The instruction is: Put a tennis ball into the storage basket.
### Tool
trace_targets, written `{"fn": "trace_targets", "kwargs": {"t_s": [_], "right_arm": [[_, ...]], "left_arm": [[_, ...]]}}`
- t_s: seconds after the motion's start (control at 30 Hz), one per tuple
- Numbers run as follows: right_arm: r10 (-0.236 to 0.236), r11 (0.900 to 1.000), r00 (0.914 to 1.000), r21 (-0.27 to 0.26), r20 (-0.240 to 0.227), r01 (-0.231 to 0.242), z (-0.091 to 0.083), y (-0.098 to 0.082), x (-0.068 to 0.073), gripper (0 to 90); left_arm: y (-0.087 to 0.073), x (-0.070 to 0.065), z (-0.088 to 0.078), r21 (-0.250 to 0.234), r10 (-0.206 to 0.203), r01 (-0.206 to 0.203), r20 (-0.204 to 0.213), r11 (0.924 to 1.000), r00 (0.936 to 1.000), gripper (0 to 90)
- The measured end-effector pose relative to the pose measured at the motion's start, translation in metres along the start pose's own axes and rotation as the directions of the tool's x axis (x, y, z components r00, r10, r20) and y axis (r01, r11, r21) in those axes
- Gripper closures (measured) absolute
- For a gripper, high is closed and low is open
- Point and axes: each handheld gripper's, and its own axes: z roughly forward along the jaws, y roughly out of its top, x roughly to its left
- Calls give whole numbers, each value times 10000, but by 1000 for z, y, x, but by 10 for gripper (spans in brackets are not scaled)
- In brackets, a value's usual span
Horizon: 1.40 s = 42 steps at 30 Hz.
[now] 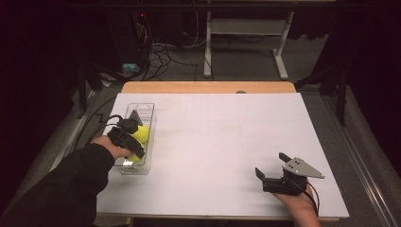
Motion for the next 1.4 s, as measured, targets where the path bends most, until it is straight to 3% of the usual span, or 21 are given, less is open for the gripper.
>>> {"fn": "trace_targets", "kwargs": {"t_s": [0.1, 0.23, 0.33, 0.47, 0.77, 1.1, 1.4], "right_arm": [[14, 10000, 10000, -14, -28, -14, 0, 0, 0, 0], [24, 10000, 10000, -44, -8, -24, -1, 1, 0, 0], [32, 10000, 10000, -42, -16, -32, -1, 1, 0, 0], [35, 9999, 10000, -120, -3, -35, -3, 2, 0, 0], [24, 10000, 10000, -84, -7, -24, -2, 2, 1, 0], [-15, 10000, 10000, -44, -88, 14, -1, 1, 2, 0], [10, 10000, 10000, -87, -79, -11, -2, 1, 2, 0]], "left_arm": [[-1, -1, -4, -98, -65, 64, -81, 9999, 9999, 252], [-4, -3, -25, -391, 253, -251, 43, 9989, 9997, 2], [-5, -7, -35, -632, 287, -298, -176, 9976, 9994, 5], [-2, -18, -40, -853, 537, -549, -166, 9948, 9984, 5], [17, -60, -32, -1051, 1480, -1474, -16, 9835, 9890, 5], [43, -114, -13, -985, 2538, -2506, 217, 9631, 9670, 4], [56, -146, -1, -918, 3207, -3162, 391, 9442, 9464, 4]]}}
